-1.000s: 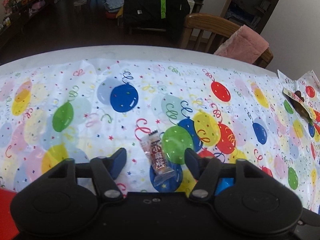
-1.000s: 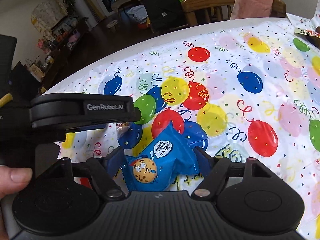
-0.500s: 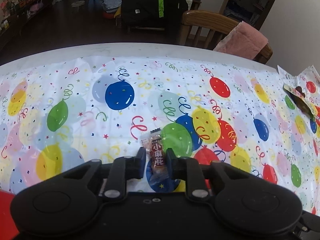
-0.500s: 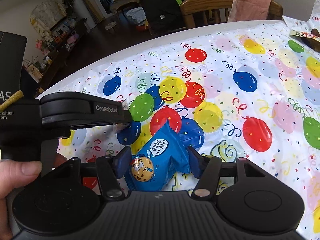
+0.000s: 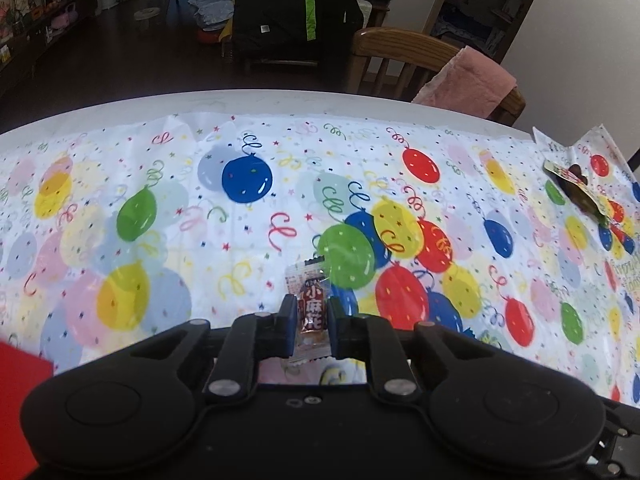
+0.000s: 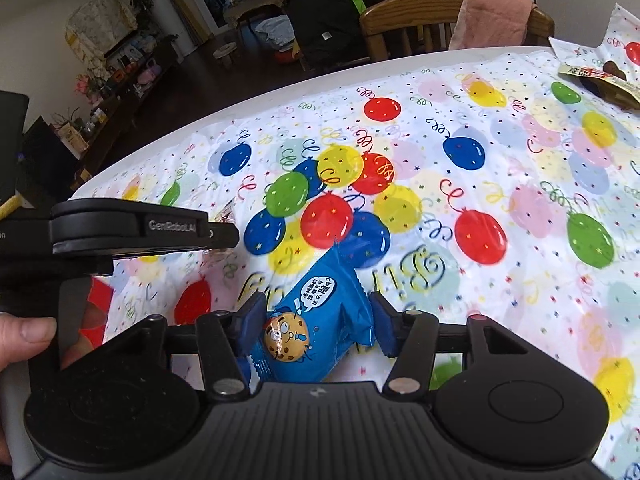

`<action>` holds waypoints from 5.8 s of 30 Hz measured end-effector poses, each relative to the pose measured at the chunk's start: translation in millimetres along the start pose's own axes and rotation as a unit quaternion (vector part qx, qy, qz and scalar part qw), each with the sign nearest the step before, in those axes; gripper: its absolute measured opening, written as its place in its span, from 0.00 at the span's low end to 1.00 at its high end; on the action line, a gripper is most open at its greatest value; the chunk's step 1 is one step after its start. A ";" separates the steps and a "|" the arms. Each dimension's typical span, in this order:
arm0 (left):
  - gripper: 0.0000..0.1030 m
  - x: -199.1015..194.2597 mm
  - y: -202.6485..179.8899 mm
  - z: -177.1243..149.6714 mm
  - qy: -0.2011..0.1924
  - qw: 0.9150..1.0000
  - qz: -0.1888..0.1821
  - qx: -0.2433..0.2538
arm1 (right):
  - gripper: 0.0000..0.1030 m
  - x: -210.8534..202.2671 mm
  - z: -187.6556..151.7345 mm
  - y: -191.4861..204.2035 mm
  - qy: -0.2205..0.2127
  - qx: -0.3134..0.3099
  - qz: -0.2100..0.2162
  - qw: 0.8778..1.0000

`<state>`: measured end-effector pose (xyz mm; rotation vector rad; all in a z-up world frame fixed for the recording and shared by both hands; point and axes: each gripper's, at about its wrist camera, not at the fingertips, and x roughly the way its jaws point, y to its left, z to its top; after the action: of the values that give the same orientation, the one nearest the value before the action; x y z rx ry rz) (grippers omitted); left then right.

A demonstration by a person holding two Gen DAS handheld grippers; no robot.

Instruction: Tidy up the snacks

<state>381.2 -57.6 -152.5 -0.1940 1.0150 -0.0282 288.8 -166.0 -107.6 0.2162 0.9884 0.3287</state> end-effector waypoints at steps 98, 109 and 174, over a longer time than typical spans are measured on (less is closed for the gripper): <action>0.18 -154.8 288.5 -84.4 0.017 0.996 0.088 -0.006 | 0.46 36.1 -22.3 327.4 0.042 -0.182 0.046 0.981; 0.59 -164.0 282.6 -88.0 0.004 0.995 0.102 -0.009 | 0.57 17.6 -26.4 324.9 0.028 -0.183 0.045 0.982; 1.00 -345.5 227.3 -170.2 -0.167 0.984 0.067 -0.021 | 1.00 -187.9 -127.1 274.4 -0.158 -0.208 0.104 0.960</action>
<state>39.3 179.7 11.4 -0.1621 0.6926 0.1435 38.8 24.0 60.3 -0.0138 0.5627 0.6648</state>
